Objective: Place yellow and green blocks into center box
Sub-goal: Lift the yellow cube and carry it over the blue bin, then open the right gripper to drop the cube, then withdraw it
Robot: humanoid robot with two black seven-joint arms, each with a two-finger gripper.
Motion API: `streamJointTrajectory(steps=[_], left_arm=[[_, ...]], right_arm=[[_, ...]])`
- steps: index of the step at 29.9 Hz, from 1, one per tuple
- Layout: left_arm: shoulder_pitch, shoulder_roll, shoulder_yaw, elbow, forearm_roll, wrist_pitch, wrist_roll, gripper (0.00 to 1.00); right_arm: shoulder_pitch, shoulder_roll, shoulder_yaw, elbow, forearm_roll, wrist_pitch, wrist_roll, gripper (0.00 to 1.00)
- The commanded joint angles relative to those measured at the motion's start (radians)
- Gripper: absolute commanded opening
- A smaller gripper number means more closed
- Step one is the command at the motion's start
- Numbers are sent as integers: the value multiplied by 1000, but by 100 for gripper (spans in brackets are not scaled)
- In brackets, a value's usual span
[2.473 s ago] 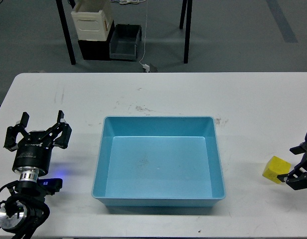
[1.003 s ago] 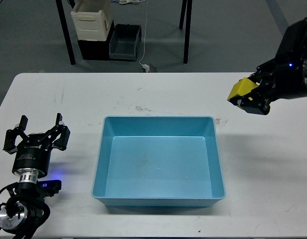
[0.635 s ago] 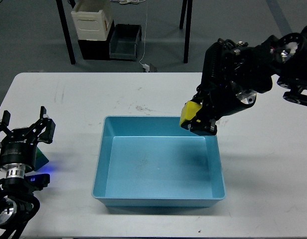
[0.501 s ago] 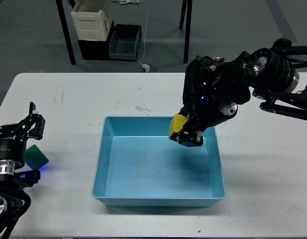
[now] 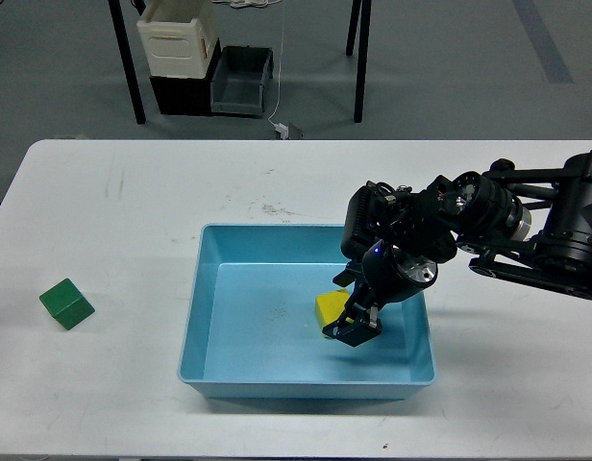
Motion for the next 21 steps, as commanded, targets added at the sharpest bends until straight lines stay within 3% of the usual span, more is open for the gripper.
streamJointTrajectory(steps=[1,2,6,13,16,21], left_arm=[[-3,108,-33,41,240,-3,-108,99],[-9,140,-36,48,330,-3,-166,98],[-69,241,-33,68,715,-3,-166,93],[-152,298,-34,62,1312,-3,-166,93],[-150,349,-27,10,1507,-3,-166,98],[-140,424,25,-123,1777,-3,-166,99]], right_arm=[[-48,-47,119,-5,50,-50,0,97],[-74,-61,174,-3,80,-88,0,97],[-183,-69,412,4,137,-197,0,97],[-467,-50,860,107,142,-258,0,97],[-609,-24,1029,184,169,-260,0,97],[-830,-4,1236,265,319,-260,-47,97]])
